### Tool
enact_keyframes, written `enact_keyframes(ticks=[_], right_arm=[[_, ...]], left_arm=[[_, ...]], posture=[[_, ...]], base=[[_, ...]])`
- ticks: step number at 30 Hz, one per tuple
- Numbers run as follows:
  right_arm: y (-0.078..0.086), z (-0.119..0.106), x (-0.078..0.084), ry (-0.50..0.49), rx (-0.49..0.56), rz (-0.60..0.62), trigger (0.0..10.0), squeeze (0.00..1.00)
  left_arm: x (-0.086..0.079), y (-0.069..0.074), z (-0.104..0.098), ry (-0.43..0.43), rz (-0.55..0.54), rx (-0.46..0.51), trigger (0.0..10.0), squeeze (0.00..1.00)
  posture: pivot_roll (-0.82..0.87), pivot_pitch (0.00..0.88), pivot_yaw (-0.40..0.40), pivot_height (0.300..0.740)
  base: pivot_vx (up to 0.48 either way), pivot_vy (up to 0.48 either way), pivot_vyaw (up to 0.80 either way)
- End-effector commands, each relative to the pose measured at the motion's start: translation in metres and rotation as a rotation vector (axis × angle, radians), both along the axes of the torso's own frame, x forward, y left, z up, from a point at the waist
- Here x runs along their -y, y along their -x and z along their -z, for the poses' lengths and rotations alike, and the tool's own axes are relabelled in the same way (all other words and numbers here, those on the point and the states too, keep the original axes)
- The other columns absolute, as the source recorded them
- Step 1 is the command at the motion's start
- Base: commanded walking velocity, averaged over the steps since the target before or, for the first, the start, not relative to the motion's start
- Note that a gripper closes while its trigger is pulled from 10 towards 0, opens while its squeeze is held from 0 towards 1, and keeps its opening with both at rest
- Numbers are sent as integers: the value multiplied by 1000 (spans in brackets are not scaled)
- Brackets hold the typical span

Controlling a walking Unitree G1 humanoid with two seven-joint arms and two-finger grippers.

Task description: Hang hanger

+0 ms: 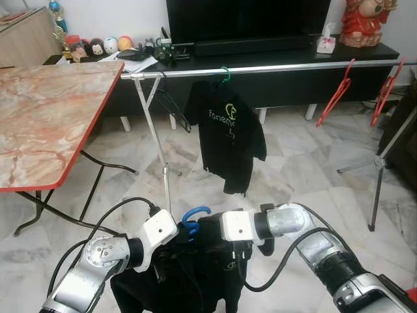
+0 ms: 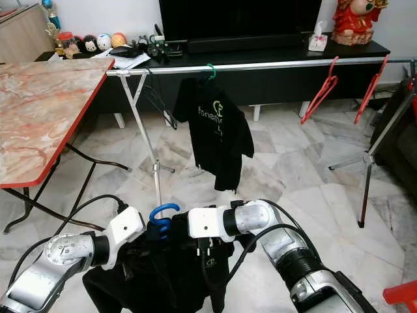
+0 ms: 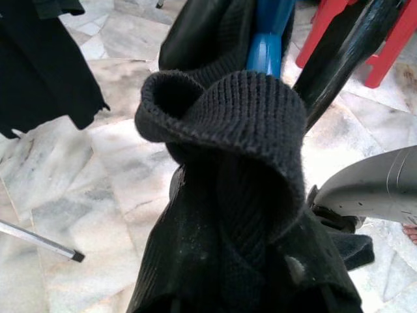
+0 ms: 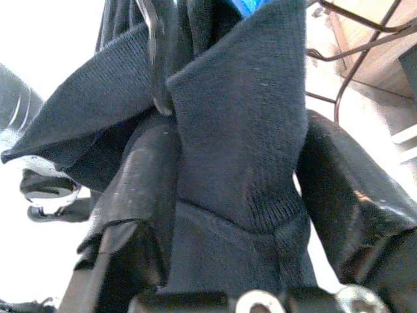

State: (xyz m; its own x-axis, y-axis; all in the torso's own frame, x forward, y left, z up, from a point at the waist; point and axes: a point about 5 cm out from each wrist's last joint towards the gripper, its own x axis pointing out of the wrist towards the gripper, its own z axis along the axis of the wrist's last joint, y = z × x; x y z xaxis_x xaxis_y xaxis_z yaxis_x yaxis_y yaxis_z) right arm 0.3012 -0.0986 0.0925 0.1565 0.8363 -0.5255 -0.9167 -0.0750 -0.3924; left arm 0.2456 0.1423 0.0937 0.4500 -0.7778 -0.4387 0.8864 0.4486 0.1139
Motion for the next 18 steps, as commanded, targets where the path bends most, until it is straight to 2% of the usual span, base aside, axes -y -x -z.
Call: enact_keyframes(ticks=[1, 8, 12, 16, 18], right_arm=[[-6, -7, 0, 9, 31, -3, 10000, 1000], [-11, -7, 11, 40, 35, 32, 10000, 1000], [-11, -7, 11, 40, 36, 32, 10000, 1000], [-23, -13, 26, 31, 77, 143, 10000, 1000], [-24, -13, 28, 31, 81, 156, 10000, 1000]], left_arm=[[-7, -2, -8, 3, -21, 30, 0, 0], [-12, 2, -6, -11, -26, 21, 0, 0], [-12, 3, -6, -11, -26, 21, 0, 0], [-25, 5, 0, -31, -109, 24, 0, 0], [-26, 5, 1, -31, -117, 24, 0, 0]], posture=[[-113, 0, 66, 740], [-110, 0, 64, 740], [-110, 0, 64, 740], [-108, 0, 64, 740], [-108, 0, 65, 740]], base=[[0, 0, 0], [0, 0, 0], [0, 0, 0], [0, 0, 0], [0, 0, 0]])
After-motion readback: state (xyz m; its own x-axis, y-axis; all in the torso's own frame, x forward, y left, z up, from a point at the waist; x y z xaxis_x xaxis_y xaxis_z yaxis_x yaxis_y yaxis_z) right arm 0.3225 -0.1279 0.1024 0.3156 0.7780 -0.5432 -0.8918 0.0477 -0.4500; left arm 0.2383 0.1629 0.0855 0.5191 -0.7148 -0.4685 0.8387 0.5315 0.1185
